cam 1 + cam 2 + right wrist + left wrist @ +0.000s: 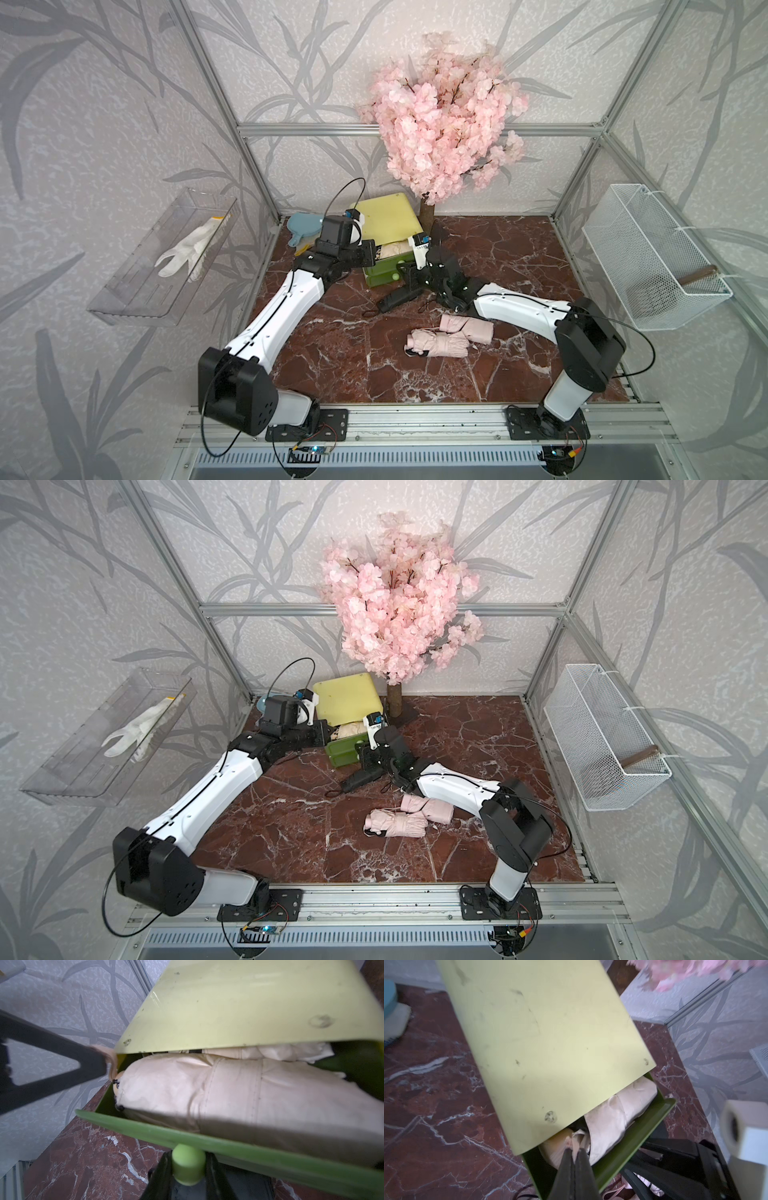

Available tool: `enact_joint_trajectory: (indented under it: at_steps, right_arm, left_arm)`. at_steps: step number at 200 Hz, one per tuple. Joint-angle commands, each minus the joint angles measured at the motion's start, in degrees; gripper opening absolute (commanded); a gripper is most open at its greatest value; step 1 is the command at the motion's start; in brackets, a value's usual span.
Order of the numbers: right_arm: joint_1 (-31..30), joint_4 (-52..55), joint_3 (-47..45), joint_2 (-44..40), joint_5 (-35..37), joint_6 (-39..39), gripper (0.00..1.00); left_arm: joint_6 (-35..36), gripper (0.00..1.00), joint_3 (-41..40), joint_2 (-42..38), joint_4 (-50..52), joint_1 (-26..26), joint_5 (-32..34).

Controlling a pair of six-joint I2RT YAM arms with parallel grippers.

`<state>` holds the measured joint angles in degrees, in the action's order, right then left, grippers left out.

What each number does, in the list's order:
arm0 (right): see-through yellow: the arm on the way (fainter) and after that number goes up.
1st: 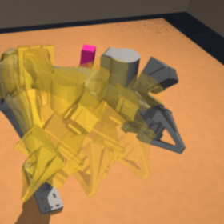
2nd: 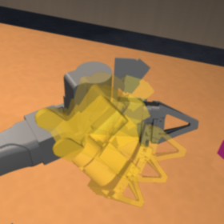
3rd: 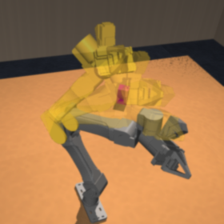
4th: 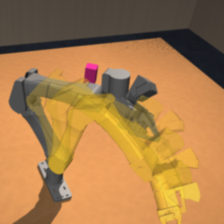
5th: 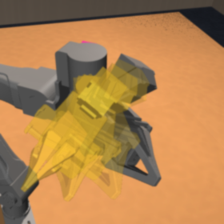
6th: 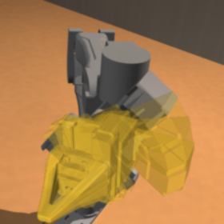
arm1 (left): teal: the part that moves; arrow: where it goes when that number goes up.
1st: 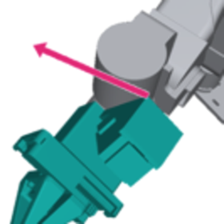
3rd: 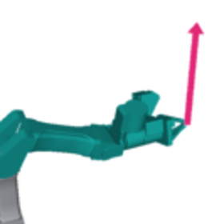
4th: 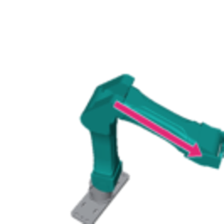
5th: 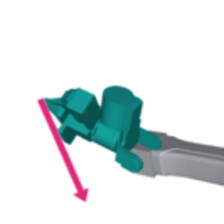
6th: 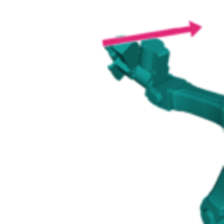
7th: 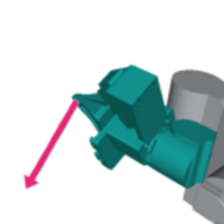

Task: Place the umbrella in the drawer by color
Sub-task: Adjust the umbrella in the drawer.

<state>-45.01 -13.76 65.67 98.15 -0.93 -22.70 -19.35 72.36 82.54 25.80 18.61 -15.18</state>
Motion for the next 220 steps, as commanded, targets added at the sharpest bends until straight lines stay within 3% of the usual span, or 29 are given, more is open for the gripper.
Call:
enact_joint_trajectory:
  at_steps: [1, 28, 44, 75, 128, 190, 220]
  right_arm:
    - [-0.3, -2.5, 2.2, -1.8, -3.6, 0.5, 0.00]
    - [0.0, -2.7, 1.8, -1.9, -3.8, 0.3, 0.00]
    - [0.1, -2.9, 1.5, -2.0, -4.0, 0.1, 0.00]
    - [0.5, -3.8, 0.8, -2.2, -4.4, -0.2, 0.00]
    - [0.9, -4.8, 0.0, -2.1, -5.0, -1.1, 0.00]
    - [1.1, -5.2, 0.2, -1.2, -5.7, -1.9, 0.00]
    - [1.1, -5.5, 0.5, -1.0, -5.8, -2.5, 0.00]
  left_arm:
    - [3.6, 0.00, 4.2, 4.0, 5.6, 2.8, 0.3]
    - [5.3, 0.00, 9.8, 9.1, 10.5, 5.6, 2.4]
    - [5.8, 0.15, 11.8, 11.5, 13.0, 6.7, 5.5]
    - [6.7, 0.19, 13.6, 14.0, 15.0, 8.1, 11.1]
    - [6.5, 0.21, 17.1, 19.0, 17.6, 8.4, 8.7]
    - [6.4, 0.42, 17.4, 13.9, 17.4, 9.4, 8.8]
    - [6.9, 0.45, 17.2, 12.2, 17.2, 9.4, 10.2]
